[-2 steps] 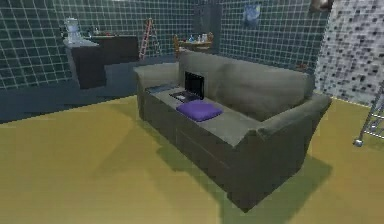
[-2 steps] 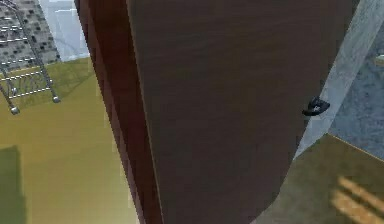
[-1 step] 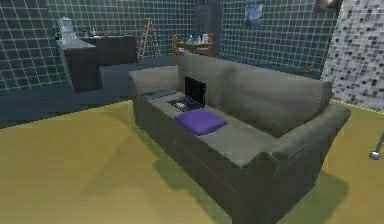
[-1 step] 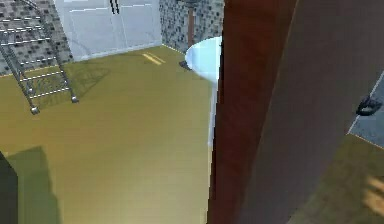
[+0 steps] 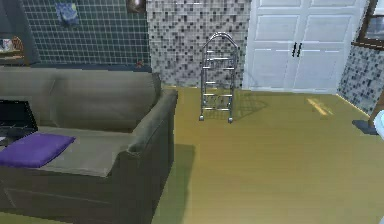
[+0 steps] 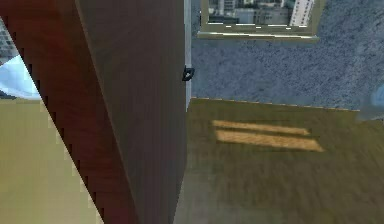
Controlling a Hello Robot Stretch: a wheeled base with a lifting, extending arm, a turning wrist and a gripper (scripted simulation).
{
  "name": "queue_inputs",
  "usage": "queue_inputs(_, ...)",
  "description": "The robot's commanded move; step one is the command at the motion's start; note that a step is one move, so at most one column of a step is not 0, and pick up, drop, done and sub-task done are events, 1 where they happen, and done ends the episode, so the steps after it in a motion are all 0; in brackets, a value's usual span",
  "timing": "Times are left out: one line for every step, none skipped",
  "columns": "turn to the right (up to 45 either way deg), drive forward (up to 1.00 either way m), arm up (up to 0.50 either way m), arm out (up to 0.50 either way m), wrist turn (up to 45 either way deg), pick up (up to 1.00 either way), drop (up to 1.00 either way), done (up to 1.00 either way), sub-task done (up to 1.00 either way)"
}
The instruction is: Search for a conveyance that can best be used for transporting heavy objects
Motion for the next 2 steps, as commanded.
queue_inputs(9.0,0.0,0.0,0.0,0.0,0.0,0.0,0.0,0.0)
queue_inputs(0.0,1.0,0.0,0.0,0.0,0.0,0.0,0.0,0.0)
